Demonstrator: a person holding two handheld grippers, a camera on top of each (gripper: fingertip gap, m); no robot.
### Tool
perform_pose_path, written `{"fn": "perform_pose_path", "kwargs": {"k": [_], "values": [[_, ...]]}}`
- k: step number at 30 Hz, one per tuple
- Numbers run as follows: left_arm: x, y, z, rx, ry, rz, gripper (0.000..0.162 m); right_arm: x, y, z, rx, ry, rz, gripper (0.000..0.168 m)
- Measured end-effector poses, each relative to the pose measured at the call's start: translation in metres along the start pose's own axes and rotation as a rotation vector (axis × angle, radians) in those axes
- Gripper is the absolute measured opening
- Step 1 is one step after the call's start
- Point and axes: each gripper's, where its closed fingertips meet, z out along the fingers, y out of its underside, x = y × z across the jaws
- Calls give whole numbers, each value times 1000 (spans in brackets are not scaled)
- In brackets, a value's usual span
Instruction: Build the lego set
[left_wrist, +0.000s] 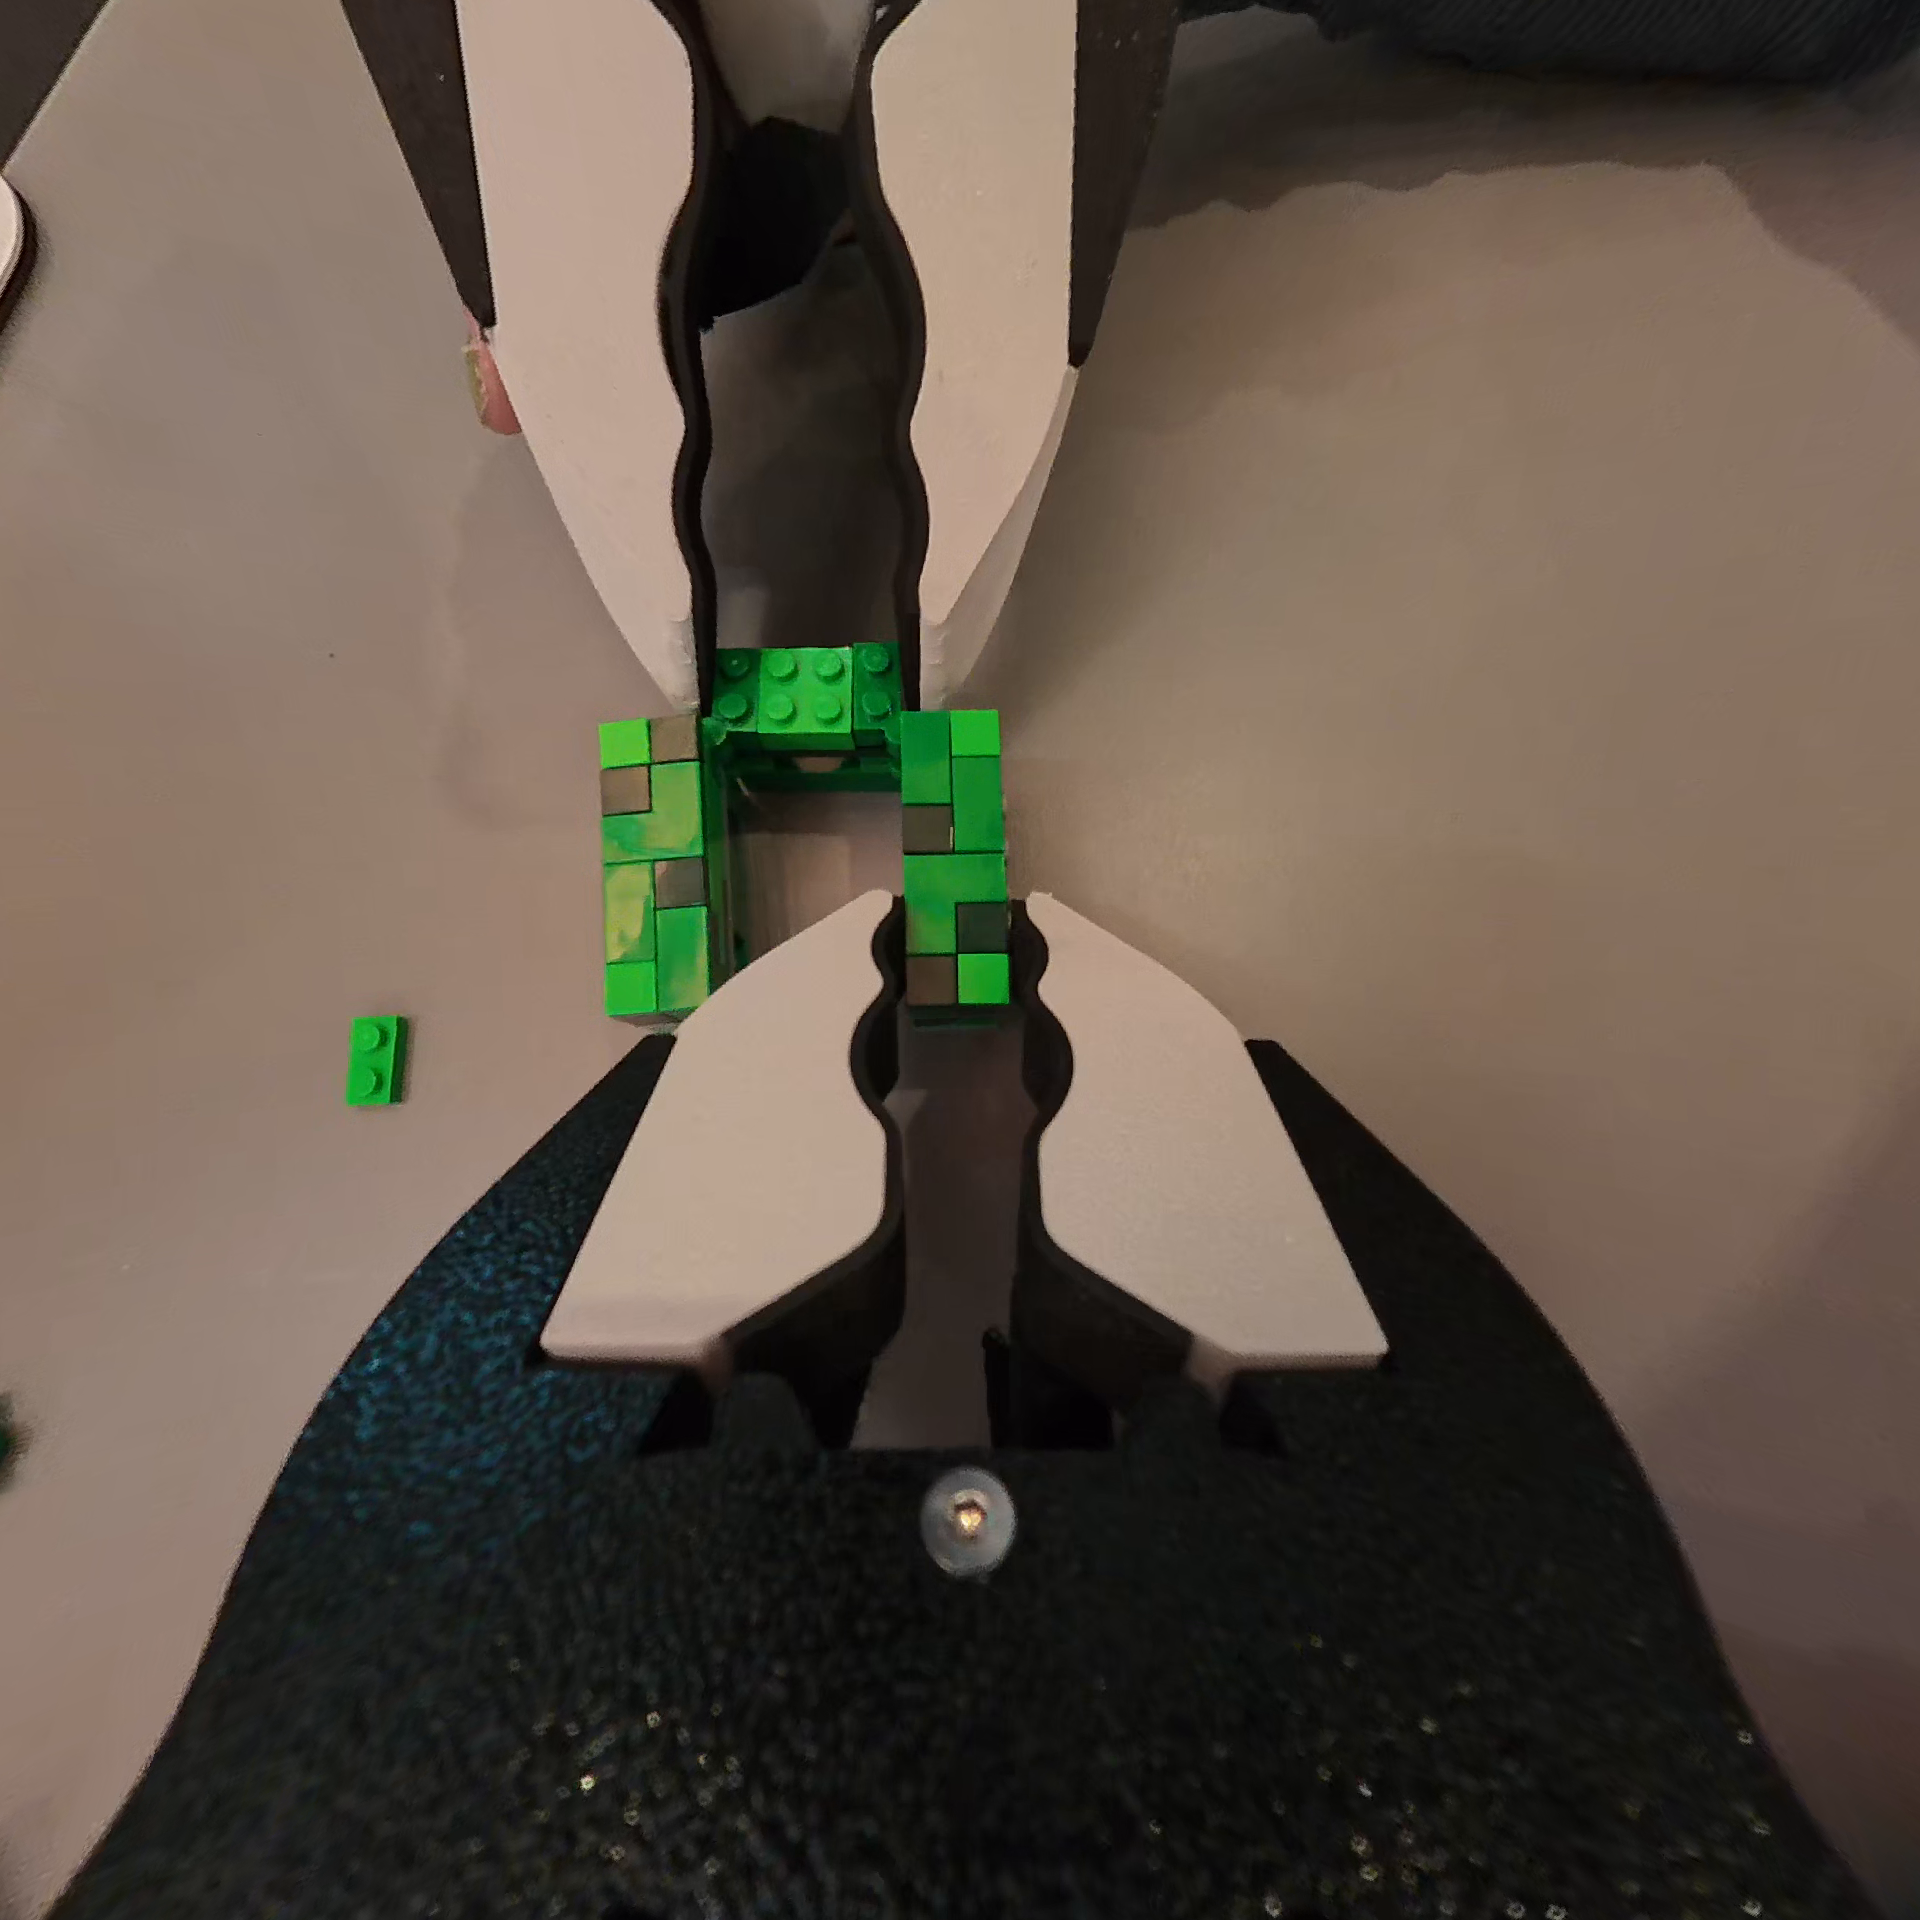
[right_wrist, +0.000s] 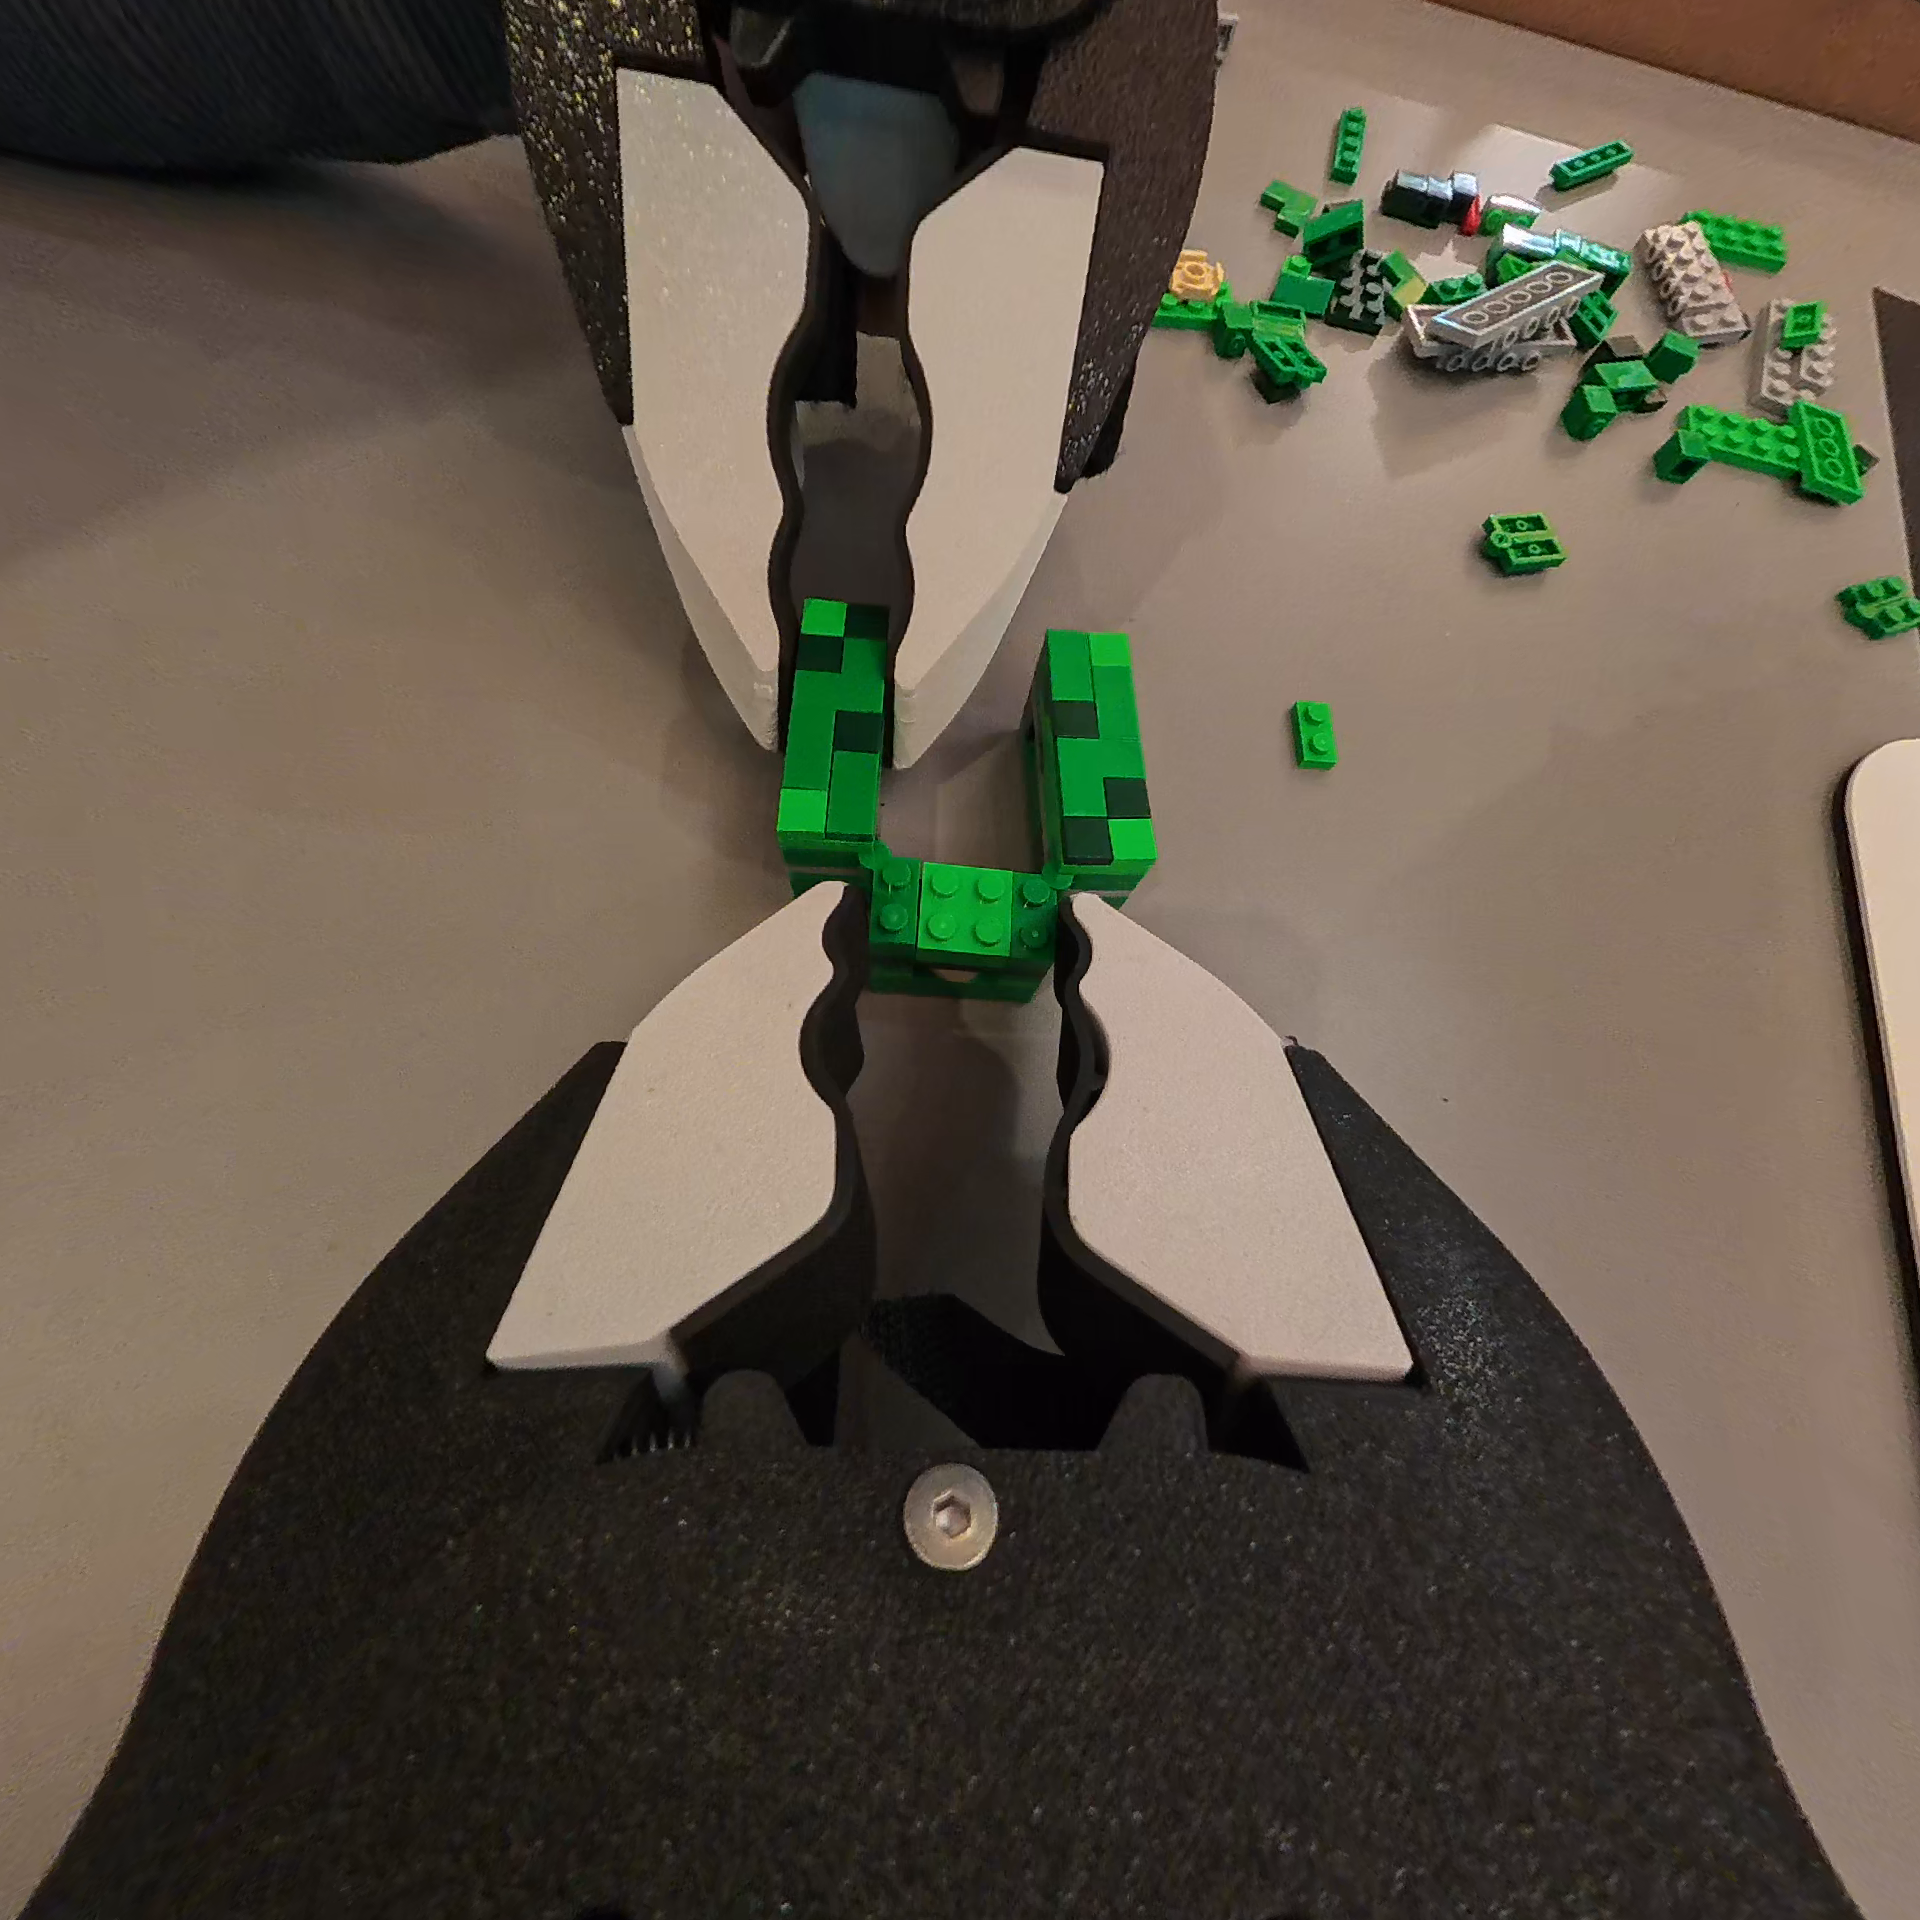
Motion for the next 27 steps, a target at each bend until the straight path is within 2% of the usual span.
{"fn": "perform_pose_path", "kwargs": {"k": [13, 17, 27], "values": [[0, -1, 0, 16, 12, -19, 19, 0, 0, 0, 1, -2, 8, 33], [-1, -2, -5, 27, -1, -10, 24, 0, 0, 0, 0, -1, 8, 33], [1, 7, -28, 99, -200, -29, 37, 1, 0, 0, 5, 4, 6, 33]]}}
